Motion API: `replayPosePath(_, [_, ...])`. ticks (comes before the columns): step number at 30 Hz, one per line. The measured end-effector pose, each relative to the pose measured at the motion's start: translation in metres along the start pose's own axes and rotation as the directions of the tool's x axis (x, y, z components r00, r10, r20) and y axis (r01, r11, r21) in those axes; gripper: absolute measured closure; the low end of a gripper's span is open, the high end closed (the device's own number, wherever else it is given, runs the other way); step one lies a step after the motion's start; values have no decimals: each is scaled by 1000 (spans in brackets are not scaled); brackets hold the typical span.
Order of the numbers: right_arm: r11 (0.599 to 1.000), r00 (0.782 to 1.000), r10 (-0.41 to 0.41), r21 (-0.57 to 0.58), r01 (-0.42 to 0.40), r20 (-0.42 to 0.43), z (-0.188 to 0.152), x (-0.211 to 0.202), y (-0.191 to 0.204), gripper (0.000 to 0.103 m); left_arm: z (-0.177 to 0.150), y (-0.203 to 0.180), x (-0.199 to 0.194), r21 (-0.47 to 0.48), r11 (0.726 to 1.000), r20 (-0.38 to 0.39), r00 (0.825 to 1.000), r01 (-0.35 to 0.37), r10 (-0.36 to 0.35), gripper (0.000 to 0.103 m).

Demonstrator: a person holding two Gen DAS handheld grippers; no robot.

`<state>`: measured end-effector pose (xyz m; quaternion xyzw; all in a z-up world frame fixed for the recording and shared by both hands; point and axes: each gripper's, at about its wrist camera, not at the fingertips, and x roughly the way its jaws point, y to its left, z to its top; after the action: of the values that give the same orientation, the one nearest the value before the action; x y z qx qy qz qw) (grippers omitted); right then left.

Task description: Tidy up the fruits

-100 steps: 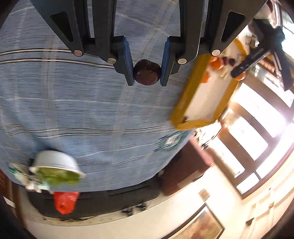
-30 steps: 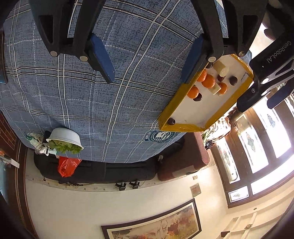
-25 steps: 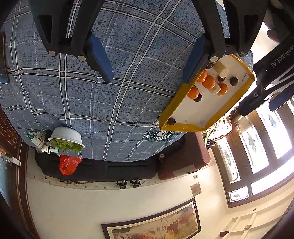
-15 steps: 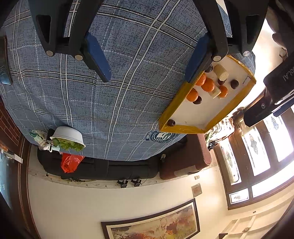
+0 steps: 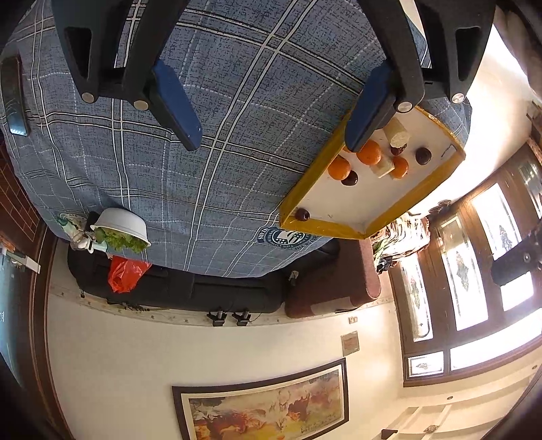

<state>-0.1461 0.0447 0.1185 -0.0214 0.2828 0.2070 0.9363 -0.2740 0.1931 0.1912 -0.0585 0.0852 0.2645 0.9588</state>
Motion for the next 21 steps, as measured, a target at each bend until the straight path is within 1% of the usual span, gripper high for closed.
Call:
replayPosePath(2, [1000,1000,0,-17,0,2,-1,0,4,11,1,0,0,5,1000,-20,1000,17,-17,0])
replayPosePath(5, [1000,1000,7,-31,-7,-8,-3,3,8,11,-5,-4,11,39,998,-93,995,48,-44,0])
replayPosePath(8, [999,1000,14,-38,-14,-17,-5,6,12,11,-14,-8,19,56,996,-137,988,76,-68,0])
replayPosePath(13, [998,1000,16,-55,-17,-24,-9,8,17,11,-23,-7,32,34,991,-203,972,126,-117,0])
replayPosePath(15, [998,999,18,-58,-20,-29,-10,10,19,10,-25,-6,37,23,992,-222,968,125,-117,0])
replayPosePath(18, [998,999,21,-61,-23,-39,-12,13,22,10,-30,-4,47,23,994,-253,963,104,-95,0])
replayPosePath(21, [998,998,24,-63,-27,-55,-14,19,25,10,-38,-5,58,36,994,-300,950,105,-89,0])
